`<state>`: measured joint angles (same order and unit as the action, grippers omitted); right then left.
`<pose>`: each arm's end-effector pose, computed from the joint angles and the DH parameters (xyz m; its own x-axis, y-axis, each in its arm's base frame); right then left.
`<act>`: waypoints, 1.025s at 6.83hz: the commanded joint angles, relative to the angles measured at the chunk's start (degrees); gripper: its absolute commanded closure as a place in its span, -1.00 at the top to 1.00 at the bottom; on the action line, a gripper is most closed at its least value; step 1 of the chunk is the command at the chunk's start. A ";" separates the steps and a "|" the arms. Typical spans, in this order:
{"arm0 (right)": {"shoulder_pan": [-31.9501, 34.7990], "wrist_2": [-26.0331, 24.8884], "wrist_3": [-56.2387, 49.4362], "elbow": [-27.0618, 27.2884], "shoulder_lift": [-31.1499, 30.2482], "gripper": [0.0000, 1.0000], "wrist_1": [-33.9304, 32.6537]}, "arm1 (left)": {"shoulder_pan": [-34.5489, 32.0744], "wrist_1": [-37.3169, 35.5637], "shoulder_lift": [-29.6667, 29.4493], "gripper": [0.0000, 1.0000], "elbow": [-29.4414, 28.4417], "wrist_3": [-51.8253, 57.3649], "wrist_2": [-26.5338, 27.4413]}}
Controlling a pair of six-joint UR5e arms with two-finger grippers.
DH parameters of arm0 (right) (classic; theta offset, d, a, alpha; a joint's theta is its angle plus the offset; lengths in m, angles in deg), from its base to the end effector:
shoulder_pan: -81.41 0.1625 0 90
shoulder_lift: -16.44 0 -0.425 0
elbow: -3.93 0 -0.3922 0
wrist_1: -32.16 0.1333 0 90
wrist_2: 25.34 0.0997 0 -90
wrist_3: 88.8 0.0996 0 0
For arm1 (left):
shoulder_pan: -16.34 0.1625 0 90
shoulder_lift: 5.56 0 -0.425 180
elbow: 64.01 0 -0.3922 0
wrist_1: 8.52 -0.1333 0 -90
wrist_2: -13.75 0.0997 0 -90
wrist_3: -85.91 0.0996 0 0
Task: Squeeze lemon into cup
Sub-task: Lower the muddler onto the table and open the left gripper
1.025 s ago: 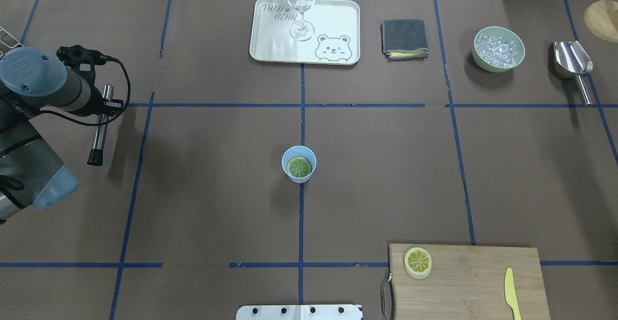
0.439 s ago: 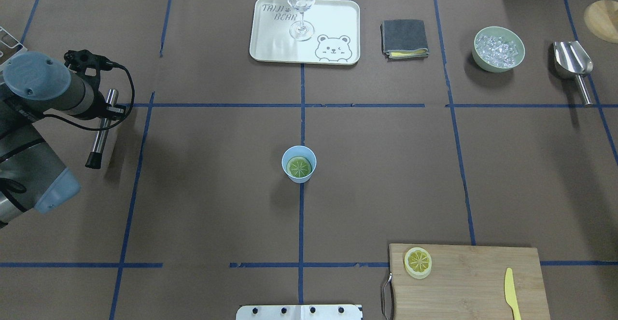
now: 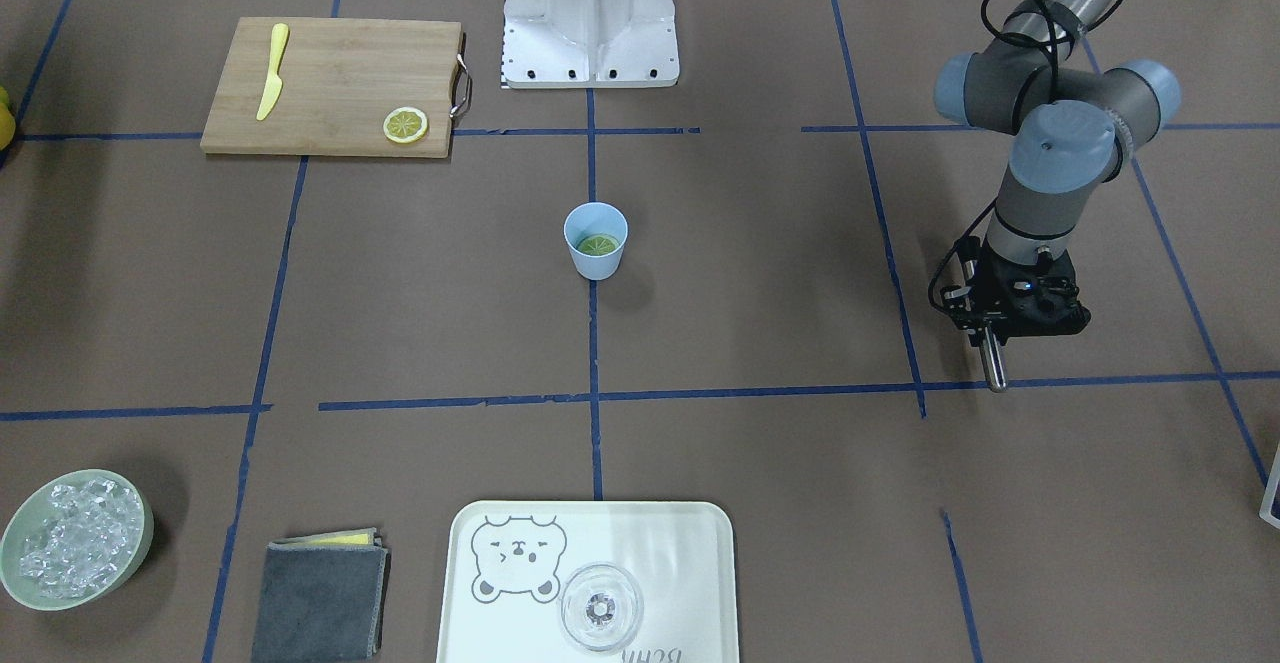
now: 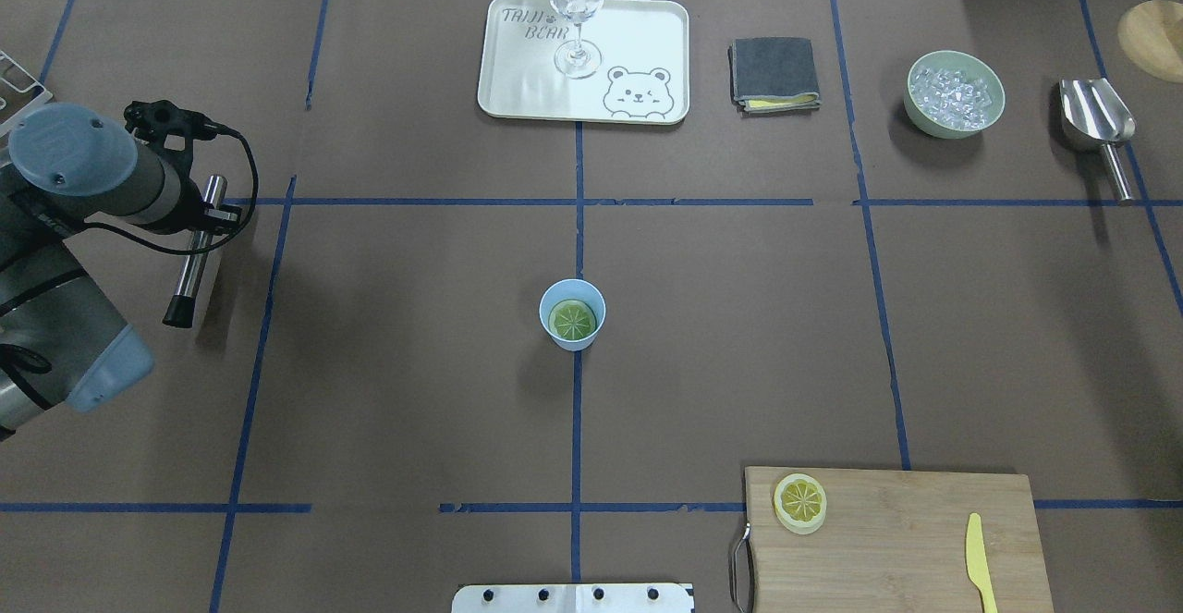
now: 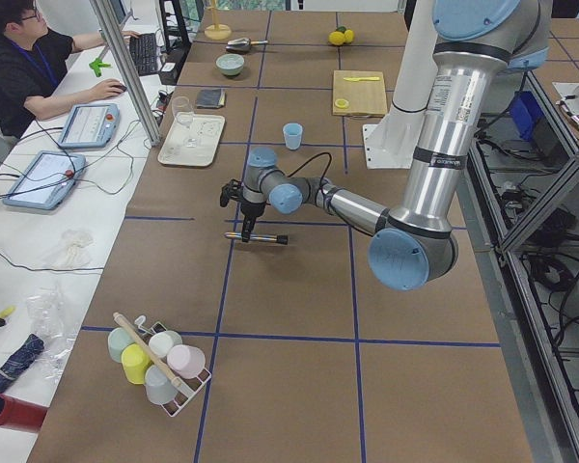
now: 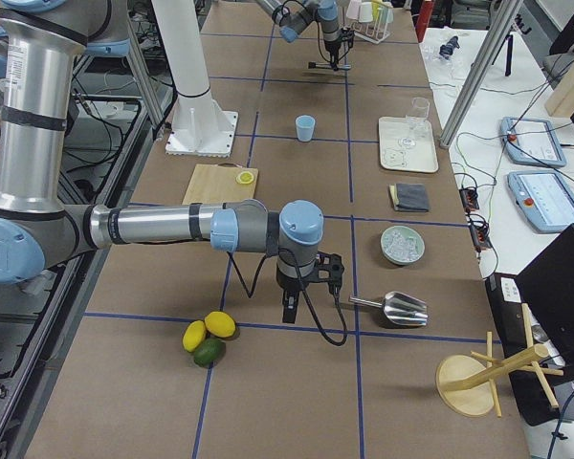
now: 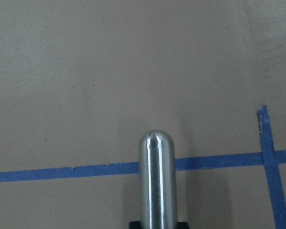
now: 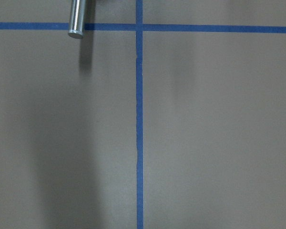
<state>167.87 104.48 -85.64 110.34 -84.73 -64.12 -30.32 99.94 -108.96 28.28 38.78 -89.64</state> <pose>0.0443 -0.4100 0.6219 0.7695 0.0192 0.6383 0.0193 0.9984 -0.0534 0.3405 -0.5215 0.4941 0.8369 0.0774 -0.5418 0.0667 0.9681 0.2415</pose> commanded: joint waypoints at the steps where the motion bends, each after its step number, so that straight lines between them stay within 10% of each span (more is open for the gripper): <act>1: 0.03 0.00 0.00 -0.06 0.01 1.00 0.04 | 0.87 -0.09 0.04 -1.00 -0.01 -0.07 0.04; 4: 0.03 0.00 0.00 -0.06 0.01 1.00 0.04 | 1.31 -0.44 0.74 -1.00 0.17 -0.16 0.04; 5: 0.03 0.00 0.00 -0.06 0.10 1.00 0.04 | 1.31 -0.44 1.26 0.01 0.43 -0.16 -0.05; 7: 0.03 0.00 0.00 0.03 0.10 1.00 0.04 | 1.31 -0.44 1.27 0.44 0.52 -0.16 -0.05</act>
<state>167.90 104.48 -85.64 110.33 -84.65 -64.08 -29.01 99.50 -107.75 28.74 38.63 -89.68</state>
